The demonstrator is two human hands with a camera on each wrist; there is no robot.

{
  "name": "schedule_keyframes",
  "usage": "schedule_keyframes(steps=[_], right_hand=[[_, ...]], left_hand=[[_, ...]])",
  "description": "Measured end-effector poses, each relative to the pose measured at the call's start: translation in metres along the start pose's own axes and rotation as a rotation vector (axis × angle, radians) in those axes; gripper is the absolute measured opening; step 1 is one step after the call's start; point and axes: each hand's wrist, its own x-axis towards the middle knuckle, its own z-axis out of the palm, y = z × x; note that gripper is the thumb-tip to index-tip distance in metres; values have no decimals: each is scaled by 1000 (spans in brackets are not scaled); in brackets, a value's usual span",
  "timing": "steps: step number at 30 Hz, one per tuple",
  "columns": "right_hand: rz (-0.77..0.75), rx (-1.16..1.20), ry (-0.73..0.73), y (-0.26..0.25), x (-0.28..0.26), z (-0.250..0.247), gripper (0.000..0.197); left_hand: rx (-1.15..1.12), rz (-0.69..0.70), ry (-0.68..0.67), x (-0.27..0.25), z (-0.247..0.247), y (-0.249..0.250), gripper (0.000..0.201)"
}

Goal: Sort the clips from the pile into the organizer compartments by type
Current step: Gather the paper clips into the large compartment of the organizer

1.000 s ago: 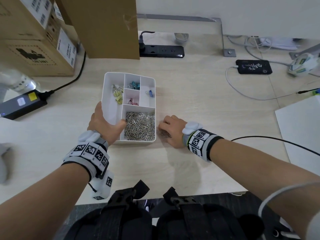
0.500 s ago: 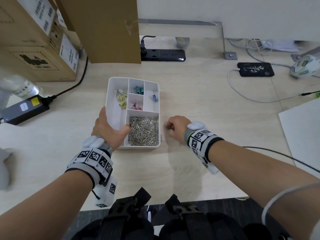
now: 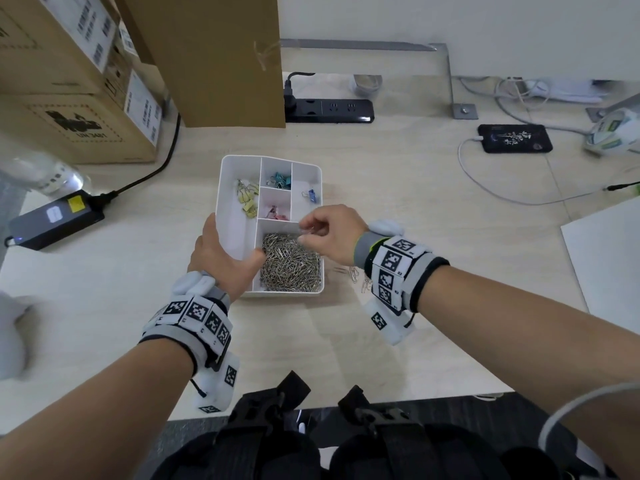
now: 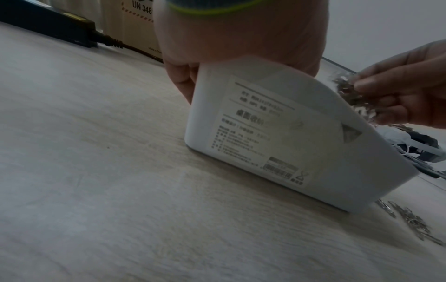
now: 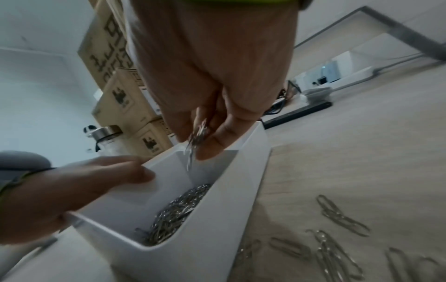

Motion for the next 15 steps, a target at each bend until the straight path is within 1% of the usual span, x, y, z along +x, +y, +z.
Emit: schedule_keyframes(steps=[2, 3, 7, 9, 11, 15], right_hand=[[-25, -7, -29, -1, 1, 7, 28], [-27, -25, -7, 0, 1, 7, 26], [12, -122, 134, 16, -4, -7, 6], [21, -203, 151, 29, -11, -15, 5], [17, -325, 87, 45, -19, -18, 8], [-31, -594, -208, 65, -30, -6, 27]], left_hand=[[-4, -2, 6, -1, 0, -1, 95], [-10, -5, 6, -1, -1, -1, 95], [-45, -24, 22, 1, -1, -1, 93], [-62, -29, 24, 1, -2, -2, 86], [-71, -15, 23, 0, -2, -1, 80], [-46, 8, 21, 1, 0, -2, 86]])
